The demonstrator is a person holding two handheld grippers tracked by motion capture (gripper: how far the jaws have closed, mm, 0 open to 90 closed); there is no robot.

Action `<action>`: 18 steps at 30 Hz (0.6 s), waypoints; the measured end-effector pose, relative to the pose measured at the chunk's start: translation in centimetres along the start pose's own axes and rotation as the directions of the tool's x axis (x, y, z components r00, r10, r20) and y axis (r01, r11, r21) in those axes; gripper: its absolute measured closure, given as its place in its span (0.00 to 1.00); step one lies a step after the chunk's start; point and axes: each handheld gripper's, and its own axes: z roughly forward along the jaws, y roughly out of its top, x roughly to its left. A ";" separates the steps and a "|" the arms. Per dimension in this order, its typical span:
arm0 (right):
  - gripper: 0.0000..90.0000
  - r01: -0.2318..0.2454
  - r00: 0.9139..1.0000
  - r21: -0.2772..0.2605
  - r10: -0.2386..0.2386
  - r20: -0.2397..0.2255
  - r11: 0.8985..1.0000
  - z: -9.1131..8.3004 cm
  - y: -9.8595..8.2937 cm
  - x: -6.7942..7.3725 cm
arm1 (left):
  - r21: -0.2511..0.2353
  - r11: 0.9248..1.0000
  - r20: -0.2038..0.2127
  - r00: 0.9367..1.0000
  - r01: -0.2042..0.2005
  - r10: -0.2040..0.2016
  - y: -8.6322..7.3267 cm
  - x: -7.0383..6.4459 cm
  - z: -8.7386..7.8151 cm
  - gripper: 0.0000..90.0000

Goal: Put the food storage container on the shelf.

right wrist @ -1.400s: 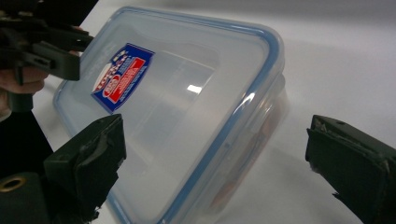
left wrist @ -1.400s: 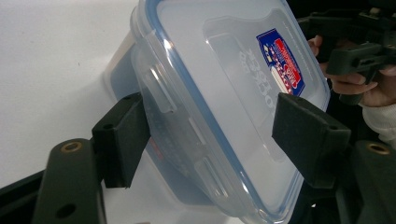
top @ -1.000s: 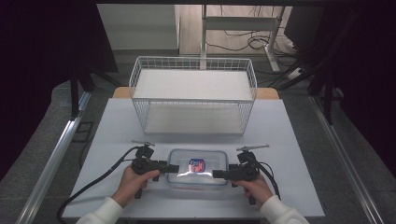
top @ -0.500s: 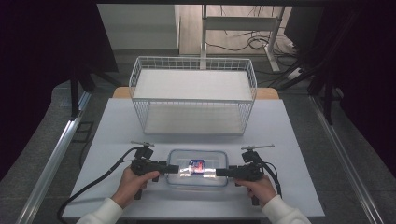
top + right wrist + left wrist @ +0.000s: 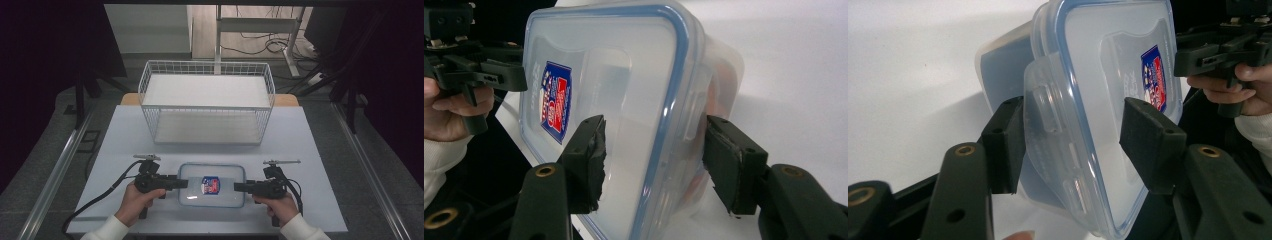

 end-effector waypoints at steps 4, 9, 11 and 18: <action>0.50 0.013 1.000 -0.002 -0.013 0.004 1.000 -0.2 -0.1 0.2 | -0.013 1.000 -0.002 1.000 -0.014 0.014 -0.1 -0.3 -0.3 0.53; 0.51 0.011 1.000 -0.007 -0.011 0.002 1.000 -0.3 -0.2 0.4 | -0.023 0.999 -0.012 1.000 -0.022 0.022 -0.1 -0.6 -0.5 0.54; 0.51 0.013 1.000 -0.009 -0.013 0.007 1.000 -0.3 -0.1 0.5 | -0.022 0.999 -0.020 0.999 -0.030 0.030 -0.1 -0.7 -0.6 0.54; 0.51 0.030 0.999 -0.015 -0.030 0.018 0.999 -0.3 0.0 0.8 | -0.027 0.999 -0.033 0.999 -0.042 0.041 0.1 -1.0 -0.7 0.54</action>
